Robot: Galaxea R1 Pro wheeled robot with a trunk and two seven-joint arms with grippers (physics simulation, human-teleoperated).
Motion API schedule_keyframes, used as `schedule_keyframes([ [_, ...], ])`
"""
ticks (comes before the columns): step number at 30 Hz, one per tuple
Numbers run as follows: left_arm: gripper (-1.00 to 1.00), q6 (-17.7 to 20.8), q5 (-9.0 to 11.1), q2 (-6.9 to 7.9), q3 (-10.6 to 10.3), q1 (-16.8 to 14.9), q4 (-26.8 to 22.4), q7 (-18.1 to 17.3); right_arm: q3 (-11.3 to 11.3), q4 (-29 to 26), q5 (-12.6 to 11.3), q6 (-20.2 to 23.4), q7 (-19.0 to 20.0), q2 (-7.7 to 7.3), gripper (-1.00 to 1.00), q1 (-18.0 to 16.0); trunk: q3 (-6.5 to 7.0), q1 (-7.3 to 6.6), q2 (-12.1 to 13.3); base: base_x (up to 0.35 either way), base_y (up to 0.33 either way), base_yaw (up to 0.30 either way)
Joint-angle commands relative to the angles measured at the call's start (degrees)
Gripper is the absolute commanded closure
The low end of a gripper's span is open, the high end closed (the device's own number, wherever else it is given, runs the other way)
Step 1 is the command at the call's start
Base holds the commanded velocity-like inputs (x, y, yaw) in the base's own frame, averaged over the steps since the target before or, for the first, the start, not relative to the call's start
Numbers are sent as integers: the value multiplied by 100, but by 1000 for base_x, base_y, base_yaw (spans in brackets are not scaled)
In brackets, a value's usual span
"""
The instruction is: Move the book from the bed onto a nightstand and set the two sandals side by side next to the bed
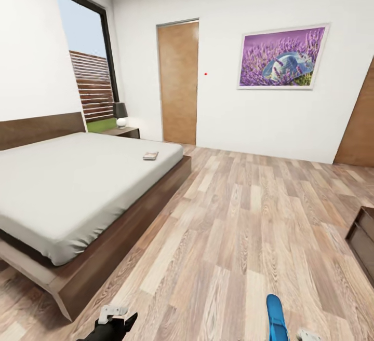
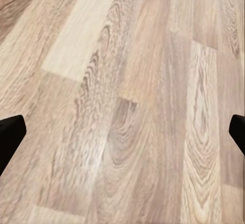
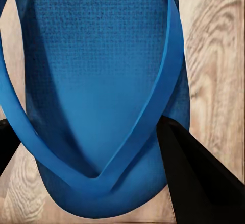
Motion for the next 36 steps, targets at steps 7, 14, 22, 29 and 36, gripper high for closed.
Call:
schedule_keyframes([
  [7,-100,0,41,-6,8,-2,6,-31,-9,0,-45,30,14,-2,100,-4,-6,-1,-2,0,0,-300],
  [14,-100,-1,41,-9,10,-2,6,-31,-9,0,-45,30,14,-2,100,-4,-6,-1,-2,0,0,-300],
  [22,-100,-1,41,-13,7,-2,6,-31,-9,0,-47,30,14,-1,100,-4,-6,-1,-2,0,0,-300],
  [29,-100,-1,39,-17,7,-2,6,-31,-9,0,-45,30,14,-5,100,-4,-6,-1,-2,0,0,-300],
  [36,-100,-1,40,-18,7,-2,6,-31,-9,0,-45,30,14,-1,100,-4,-6,-1,-2,0,0,-298],
])
